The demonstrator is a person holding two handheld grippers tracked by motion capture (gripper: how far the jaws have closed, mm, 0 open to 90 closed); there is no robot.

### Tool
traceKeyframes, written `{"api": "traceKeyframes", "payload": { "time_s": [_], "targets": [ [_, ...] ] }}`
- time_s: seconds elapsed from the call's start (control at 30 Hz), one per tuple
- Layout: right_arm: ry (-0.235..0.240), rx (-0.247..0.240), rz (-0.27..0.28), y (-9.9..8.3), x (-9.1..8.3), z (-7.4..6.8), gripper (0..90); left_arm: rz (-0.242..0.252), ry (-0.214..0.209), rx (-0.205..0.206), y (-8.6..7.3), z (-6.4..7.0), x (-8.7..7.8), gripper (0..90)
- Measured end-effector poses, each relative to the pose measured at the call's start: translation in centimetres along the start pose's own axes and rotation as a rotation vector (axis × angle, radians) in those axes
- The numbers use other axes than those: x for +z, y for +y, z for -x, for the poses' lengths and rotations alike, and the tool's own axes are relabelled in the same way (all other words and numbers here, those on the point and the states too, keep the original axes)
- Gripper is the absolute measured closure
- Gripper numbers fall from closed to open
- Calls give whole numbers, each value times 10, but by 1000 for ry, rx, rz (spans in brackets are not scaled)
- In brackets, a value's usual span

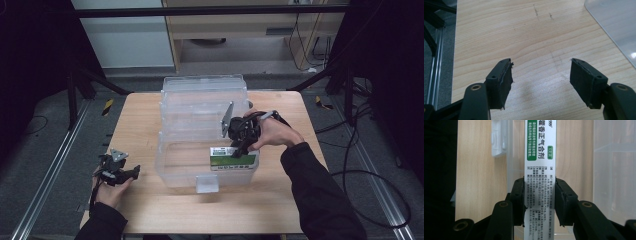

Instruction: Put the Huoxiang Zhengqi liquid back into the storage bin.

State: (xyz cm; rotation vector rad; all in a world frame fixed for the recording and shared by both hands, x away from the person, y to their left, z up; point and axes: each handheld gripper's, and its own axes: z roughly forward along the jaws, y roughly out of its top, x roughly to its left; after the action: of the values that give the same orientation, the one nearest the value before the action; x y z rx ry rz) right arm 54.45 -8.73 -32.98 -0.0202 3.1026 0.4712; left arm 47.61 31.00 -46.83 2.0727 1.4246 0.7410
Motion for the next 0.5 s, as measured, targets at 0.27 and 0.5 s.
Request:
{"api": "traceKeyframes", "payload": {
  "time_s": [0.27,0.5],
  "targets": [
    [-3,-1,-20,1,5,-1,638,-2,-1,2,0,0,0,335],
    [-7,6,-32,1,11,0,637,-3,0,2,0,0,1,335]
  ]
}}
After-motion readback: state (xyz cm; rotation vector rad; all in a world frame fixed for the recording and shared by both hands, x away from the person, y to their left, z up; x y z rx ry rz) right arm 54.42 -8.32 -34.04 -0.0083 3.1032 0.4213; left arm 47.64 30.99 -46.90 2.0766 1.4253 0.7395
